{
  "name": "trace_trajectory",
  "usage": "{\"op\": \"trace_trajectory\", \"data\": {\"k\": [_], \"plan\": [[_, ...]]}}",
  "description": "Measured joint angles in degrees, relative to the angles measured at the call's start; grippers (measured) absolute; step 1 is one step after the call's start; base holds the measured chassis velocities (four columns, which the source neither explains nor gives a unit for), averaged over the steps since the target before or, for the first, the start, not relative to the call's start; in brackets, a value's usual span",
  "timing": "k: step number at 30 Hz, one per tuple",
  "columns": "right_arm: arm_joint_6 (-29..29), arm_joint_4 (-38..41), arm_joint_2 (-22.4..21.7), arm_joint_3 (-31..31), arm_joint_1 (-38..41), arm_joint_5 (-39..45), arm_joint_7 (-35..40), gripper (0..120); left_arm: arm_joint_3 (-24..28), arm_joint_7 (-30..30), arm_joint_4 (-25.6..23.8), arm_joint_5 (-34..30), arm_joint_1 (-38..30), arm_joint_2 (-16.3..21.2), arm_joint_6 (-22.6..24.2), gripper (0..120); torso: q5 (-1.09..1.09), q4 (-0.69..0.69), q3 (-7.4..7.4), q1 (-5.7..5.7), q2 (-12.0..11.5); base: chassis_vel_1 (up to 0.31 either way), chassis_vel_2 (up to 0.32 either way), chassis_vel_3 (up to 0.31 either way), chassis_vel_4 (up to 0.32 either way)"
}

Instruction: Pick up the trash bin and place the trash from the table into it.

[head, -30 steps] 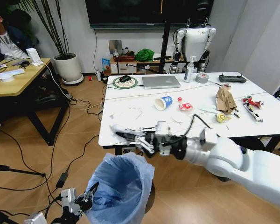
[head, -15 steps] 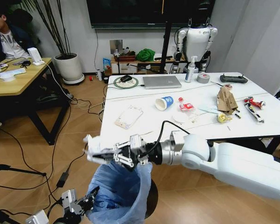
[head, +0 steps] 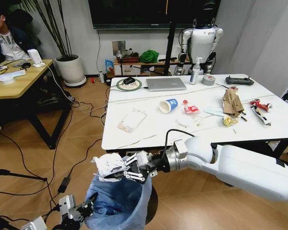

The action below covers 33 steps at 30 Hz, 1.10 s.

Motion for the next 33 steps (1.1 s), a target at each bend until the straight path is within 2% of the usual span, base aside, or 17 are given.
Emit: {"op": "trace_trajectory", "data": {"k": [6, 23, 26, 27, 31, 33], "plan": [[0.0, 0.3, -0.9, 0.8, -0.8, -0.6, -0.7, 0, -0.1, 0.1, 0.2, -0.2, -0.5, 0.1, 0.0, 0, 0.00, -0.01, 0.00, 0.00, 0.0, 0.000, 0.000, 0.000, 0.000], [0.2, 1.4, 0.3, -0.5, 0.1, -0.3, -1.0, 0, 0.1, 0.5, 1.0, -1.2, -2.5, -0.1, -0.3, 0, 0.00, 0.00, 0.00, 0.00, 0.0, 0.000, 0.000, 0.000, 0.000], [0.2, 1.1, 0.8, -0.8, 0.3, -0.3, -0.7, 8, 0.1, 0.5, 1.0, -1.3, -2.6, -0.1, -0.3, 0, 0.00, 0.00, 0.00, 0.00, 0.0, 0.000, 0.000, 0.000, 0.000], [0.2, 1.0, 1.0, -0.9, 0.5, -0.3, -0.6, 15, 0.2, 0.5, 1.0, -1.3, -2.6, -0.1, -0.3, 0, -0.01, 0.00, 0.00, 0.00, 0.0, 0.000, 0.000, 0.000, 0.000], [0.2, 0.8, 1.1, -1.0, 0.5, -0.3, -0.3, 25, 0.2, 0.6, 1.0, -1.3, -2.6, -0.1, -0.2, 0, 0.00, 0.00, 0.00, 0.00, 0.0, 0.000, 0.000, 0.000, 0.000], [0.3, 0.6, 1.1, -1.0, 0.5, -0.4, -0.3, 34, 0.2, 0.6, 1.0, -1.3, -2.6, -0.1, -0.2, 0, -0.01, 0.00, 0.00, 0.00, 0.0, 0.000, 0.000, 0.000, 0.000]]}}
